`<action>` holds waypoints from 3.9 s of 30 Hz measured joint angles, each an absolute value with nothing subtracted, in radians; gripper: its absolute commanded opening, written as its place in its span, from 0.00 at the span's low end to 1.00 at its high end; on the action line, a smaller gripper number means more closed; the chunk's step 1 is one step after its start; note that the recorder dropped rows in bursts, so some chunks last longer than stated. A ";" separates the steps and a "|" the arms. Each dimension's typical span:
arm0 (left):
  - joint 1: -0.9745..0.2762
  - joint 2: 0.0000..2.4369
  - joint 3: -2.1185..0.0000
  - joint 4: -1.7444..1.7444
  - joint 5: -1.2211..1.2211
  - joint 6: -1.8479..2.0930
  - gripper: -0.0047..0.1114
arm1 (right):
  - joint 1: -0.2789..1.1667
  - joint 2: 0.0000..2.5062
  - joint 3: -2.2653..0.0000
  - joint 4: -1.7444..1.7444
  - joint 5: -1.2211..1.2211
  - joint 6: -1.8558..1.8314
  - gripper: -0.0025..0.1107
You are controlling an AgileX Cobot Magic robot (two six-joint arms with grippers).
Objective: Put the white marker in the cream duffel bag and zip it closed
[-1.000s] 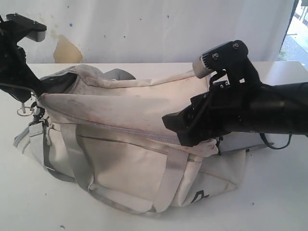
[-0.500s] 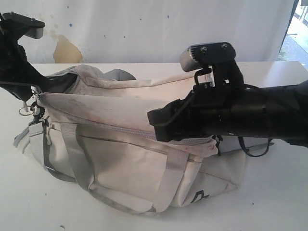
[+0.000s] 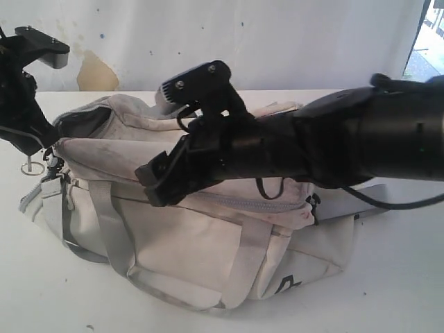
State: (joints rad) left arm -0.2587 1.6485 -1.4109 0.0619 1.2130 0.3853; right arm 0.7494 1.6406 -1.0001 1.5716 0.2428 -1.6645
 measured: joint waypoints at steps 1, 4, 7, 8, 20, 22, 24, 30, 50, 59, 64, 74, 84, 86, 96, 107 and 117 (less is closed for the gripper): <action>-0.259 1.648 -1.411 0.062 1.213 0.388 0.04 | 0.752 1.661 -1.019 1.572 0.242 -1.684 0.68; -0.259 1.648 -1.411 0.062 1.213 0.392 0.04 | 0.771 1.727 -1.076 1.572 0.240 -1.736 0.68; -0.259 1.648 -1.411 0.062 1.211 0.389 0.04 | 0.786 1.790 -1.120 1.572 0.243 -1.765 0.68; -0.259 1.648 -1.411 0.062 1.205 0.384 0.04 | 0.792 1.808 -1.133 1.572 0.243 -1.773 0.68; -0.259 1.648 -1.411 0.040 1.176 0.342 0.17 | 0.808 1.876 -1.149 1.572 0.176 -1.844 0.02; -0.259 1.648 -1.411 0.031 1.176 0.340 0.29 | 0.808 1.876 -1.153 1.572 0.188 -1.844 0.02; -0.259 1.648 -1.411 0.026 1.171 0.327 0.45 | 0.808 1.876 -1.153 1.572 0.202 -1.844 0.02; -0.259 1.646 -1.406 0.018 1.152 0.171 0.63 | 0.808 1.876 -1.153 1.572 0.204 -1.844 0.02; -0.107 1.312 -0.785 -0.569 0.635 0.607 0.60 | 0.808 1.876 -1.153 1.572 0.204 -1.846 0.02; -0.100 1.321 -0.631 -0.685 0.299 0.716 0.60 | 0.808 1.876 -1.153 1.572 0.204 -1.846 0.02; -0.123 1.371 -0.629 -0.810 0.296 0.838 0.60 | 0.808 1.876 -1.153 1.572 0.204 -1.846 0.02; -0.139 1.464 -0.654 -1.130 0.277 1.139 0.56 | 0.808 1.876 -1.153 1.572 0.204 -1.846 0.02; -0.139 1.501 -0.675 -1.215 0.242 1.279 0.37 | 0.808 1.876 -1.153 1.572 0.204 -1.846 0.02; -0.139 1.520 -0.682 -1.223 0.244 1.281 0.21 | 0.808 1.876 -1.153 1.572 0.204 -1.846 0.02; -0.139 1.480 -0.688 -1.148 0.338 1.257 0.04 | 0.808 1.876 -1.153 1.572 0.195 -1.846 0.02; -0.139 1.383 -0.848 -0.510 0.841 0.711 0.04 | 0.808 1.877 -1.112 1.572 0.070 -1.846 0.02; -0.139 1.383 -1.078 -0.466 1.001 0.632 0.04 | 0.808 1.877 -1.045 1.572 0.074 -1.915 0.02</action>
State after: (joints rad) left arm -0.1394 1.3826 -1.0777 -0.4657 1.0006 0.6322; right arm 0.8078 1.8771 -1.0450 1.5716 0.0738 -1.9148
